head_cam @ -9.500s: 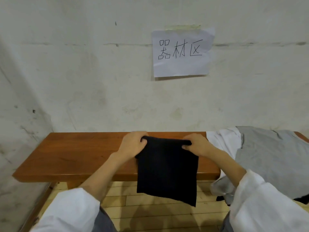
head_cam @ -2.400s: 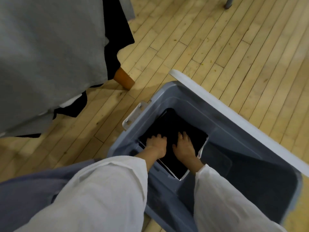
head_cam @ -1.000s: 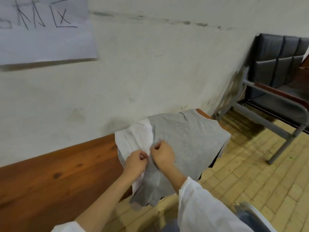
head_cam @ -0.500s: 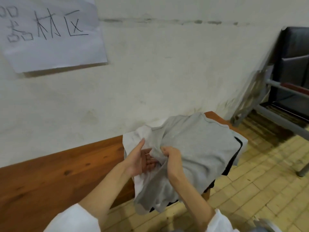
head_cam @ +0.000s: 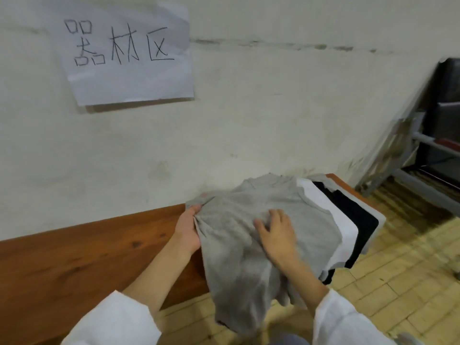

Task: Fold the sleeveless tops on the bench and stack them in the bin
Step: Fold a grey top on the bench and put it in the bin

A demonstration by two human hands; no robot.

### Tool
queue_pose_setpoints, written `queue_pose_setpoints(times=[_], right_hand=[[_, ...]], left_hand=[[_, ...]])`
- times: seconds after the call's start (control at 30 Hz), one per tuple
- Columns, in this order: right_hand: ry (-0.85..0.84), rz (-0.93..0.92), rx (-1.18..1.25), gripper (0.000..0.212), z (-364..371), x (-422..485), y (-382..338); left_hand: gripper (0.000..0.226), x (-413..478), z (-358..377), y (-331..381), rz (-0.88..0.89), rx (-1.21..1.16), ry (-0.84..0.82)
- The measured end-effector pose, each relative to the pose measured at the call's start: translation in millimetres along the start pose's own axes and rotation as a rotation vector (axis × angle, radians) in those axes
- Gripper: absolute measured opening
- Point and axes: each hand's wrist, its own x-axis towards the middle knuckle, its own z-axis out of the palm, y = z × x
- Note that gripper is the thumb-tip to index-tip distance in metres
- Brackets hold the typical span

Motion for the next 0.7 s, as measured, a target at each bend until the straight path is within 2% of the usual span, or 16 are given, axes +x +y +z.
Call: queue_pose_setpoints(times=[0.07,0.17,0.23,0.37,0.47,0.53,0.6,0.67,0.7], right_hand=[[-0.236,-0.048,-0.273,0.074,14,1,1],[-0.345,-0.272,-0.564,0.09,32,-9,-26],[-0.425,-0.296,-0.606,0.101,50,-14,-53],[-0.572,-0.4,-0.628,0.12,91,-43,-116],[-0.644,-0.418,-0.563,0.107,126,-74,-164],[-0.675,-0.422,-0.507,0.109,147,-94,-193],[-0.703,-0.469,-0.496,0.114,165,-110,-223],[-0.729,-0.533,-0.487,0.119,178,-124,-246],[-0.731,-0.559,-0.474,0.122,181,-129,-252]], left_hand=[[0.032,-5,-20,14,0.022,-0.058,0.022],[0.026,-15,-57,35,0.064,-0.111,0.159],[0.027,-17,-91,51,0.07,-0.135,0.247],[0.027,-27,-155,86,0.113,-0.125,0.321],[0.016,-53,-198,121,0.203,-0.054,0.424],[0.013,-61,-225,141,0.265,0.036,0.48],[0.021,-68,-255,159,0.372,0.187,0.594],[0.038,-80,-278,171,0.515,0.487,0.757],[0.048,-87,-287,173,0.591,0.721,0.833]])
